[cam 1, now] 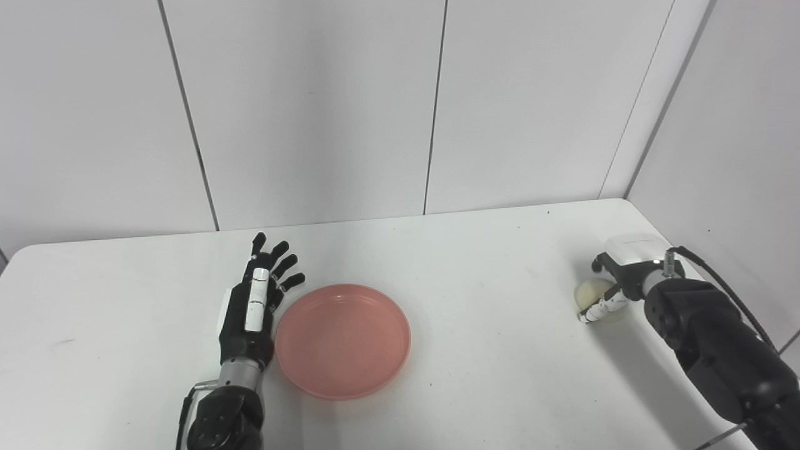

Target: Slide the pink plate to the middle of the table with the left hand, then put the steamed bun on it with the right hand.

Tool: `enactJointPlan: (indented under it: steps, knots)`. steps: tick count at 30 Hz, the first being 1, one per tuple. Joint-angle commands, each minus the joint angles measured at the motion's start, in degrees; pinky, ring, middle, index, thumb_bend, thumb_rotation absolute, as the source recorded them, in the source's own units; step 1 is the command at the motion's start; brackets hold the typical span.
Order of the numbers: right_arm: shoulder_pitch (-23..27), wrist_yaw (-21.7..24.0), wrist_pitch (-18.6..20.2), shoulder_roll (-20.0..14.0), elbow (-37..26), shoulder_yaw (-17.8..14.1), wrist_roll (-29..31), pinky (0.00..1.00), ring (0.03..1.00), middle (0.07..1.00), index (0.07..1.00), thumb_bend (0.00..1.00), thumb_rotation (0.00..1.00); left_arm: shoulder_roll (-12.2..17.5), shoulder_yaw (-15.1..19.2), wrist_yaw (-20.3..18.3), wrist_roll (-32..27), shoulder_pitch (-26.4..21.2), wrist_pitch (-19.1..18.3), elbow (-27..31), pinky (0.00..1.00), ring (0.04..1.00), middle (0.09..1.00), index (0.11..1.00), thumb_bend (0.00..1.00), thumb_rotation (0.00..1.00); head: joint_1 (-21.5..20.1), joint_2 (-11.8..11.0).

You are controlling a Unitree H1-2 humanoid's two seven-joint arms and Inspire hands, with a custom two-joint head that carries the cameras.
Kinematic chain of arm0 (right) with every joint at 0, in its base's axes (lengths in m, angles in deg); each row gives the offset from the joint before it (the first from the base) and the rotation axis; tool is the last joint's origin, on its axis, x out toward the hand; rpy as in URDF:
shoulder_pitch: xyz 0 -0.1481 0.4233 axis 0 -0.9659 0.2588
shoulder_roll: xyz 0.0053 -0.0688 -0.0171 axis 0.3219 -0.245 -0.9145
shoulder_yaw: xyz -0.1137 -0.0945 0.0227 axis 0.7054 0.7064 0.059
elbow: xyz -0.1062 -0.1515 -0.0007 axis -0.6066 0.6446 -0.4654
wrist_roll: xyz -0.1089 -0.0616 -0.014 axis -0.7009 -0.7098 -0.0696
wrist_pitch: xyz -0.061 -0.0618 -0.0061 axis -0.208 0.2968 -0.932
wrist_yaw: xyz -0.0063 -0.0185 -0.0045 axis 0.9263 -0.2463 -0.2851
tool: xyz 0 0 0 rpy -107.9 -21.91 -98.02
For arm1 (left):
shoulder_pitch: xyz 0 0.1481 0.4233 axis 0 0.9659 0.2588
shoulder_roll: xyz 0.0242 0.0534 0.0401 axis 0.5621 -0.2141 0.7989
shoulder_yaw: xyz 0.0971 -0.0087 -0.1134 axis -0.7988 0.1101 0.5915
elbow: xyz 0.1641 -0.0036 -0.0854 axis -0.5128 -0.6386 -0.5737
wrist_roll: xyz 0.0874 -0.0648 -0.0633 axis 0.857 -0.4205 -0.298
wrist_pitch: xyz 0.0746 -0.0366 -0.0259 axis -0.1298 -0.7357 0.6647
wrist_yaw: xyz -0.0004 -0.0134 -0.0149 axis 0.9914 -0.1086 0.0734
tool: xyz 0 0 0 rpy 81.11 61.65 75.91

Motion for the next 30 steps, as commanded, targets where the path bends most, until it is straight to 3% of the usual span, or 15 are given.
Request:
enactJointPlan:
  steps: [1,2,4,9,10,15,19,21,23,30]
  knots:
    - [2.09,3.28,0.86,-2.6,-1.21,0.24,0.2,0.2,0.271,0.37,0.552,0.69,0.17,-0.28,-0.05,-0.12,-0.14,2.69,0.65,-2.19,0.75,0.869,0.907,1.0,0.77,0.85,0.05,0.02]
    - [2.28,4.35,1.19,-2.81,-1.6,0.49,0.13,0.18,0.247,0.346,0.523,0.61,0.15,-0.27,-0.04,-0.12,-0.15,2.66,0.74,-2.26,0.75,0.868,0.904,1.0,0.78,0.85,0.05,0.02]
    - [2.6,6.18,1.65,-3.18,-2.25,0.79,0.02,0.18,0.248,0.444,0.492,0.55,0.03,-0.28,-0.04,-0.09,-0.19,2.65,0.69,-2.14,0.74,0.858,0.9,1.0,0.77,0.85,0.11,0.12]
    - [3.03,9.65,2.01,-4.2,-3.33,1.81,-0.9,0.18,0.254,0.47,0.484,0.53,0.0,-0.29,-0.28,0.09,0.1,2.87,0.14,-1.37,0.73,0.857,0.9,1.0,0.77,0.85,0.25,0.1]
    - [3.15,10.34,2.04,-4.4,-3.45,2.06,-1.08,0.19,0.275,0.43,0.499,0.53,0.0,-0.29,-0.34,0.16,0.22,2.92,0.07,-1.24,0.72,0.854,0.899,1.0,0.77,0.85,0.25,0.1]
    - [2.72,9.09,0.95,-5.06,-3.89,1.1,0.56,0.21,0.299,0.411,0.511,0.52,0.0,-0.58,-0.38,0.07,-0.02,3.28,-0.16,-0.69,0.72,0.858,0.907,1.0,0.77,0.84,1.02,-0.08]
    - [2.07,6.43,1.01,-4.64,-5.72,-0.24,1.19,0.22,0.304,0.399,0.506,0.52,0.0,-0.74,-0.59,0.26,0.18,3.5,-0.21,-0.53,0.72,0.855,0.909,1.0,0.79,0.83,1.95,-0.26]
    - [1.85,3.85,-0.74,-4.41,-7.07,-0.98,2.12,0.25,0.332,0.408,0.496,0.53,0.0,-0.71,-0.78,0.42,0.47,3.53,-0.12,-0.63,0.72,0.855,0.913,1.0,0.79,0.84,2.48,-0.33]
    - [2.31,2.45,-1.24,-3.72,-9.93,-2.1,3.53,0.34,0.416,0.479,0.48,0.53,0.0,-0.89,-0.78,0.42,0.37,3.63,-0.28,-0.52,0.72,0.855,0.914,1.0,0.81,0.83,3.45,-0.39]
    - [4.91,3.15,1.04,-0.15,-22.17,-4.54,5.12,0.26,0.345,0.415,0.501,0.53,0.0,-1.19,-1.47,1.41,1.59,4.07,-0.19,-0.38,0.71,0.849,0.912,1.0,0.83,0.85,6.1,-0.28]
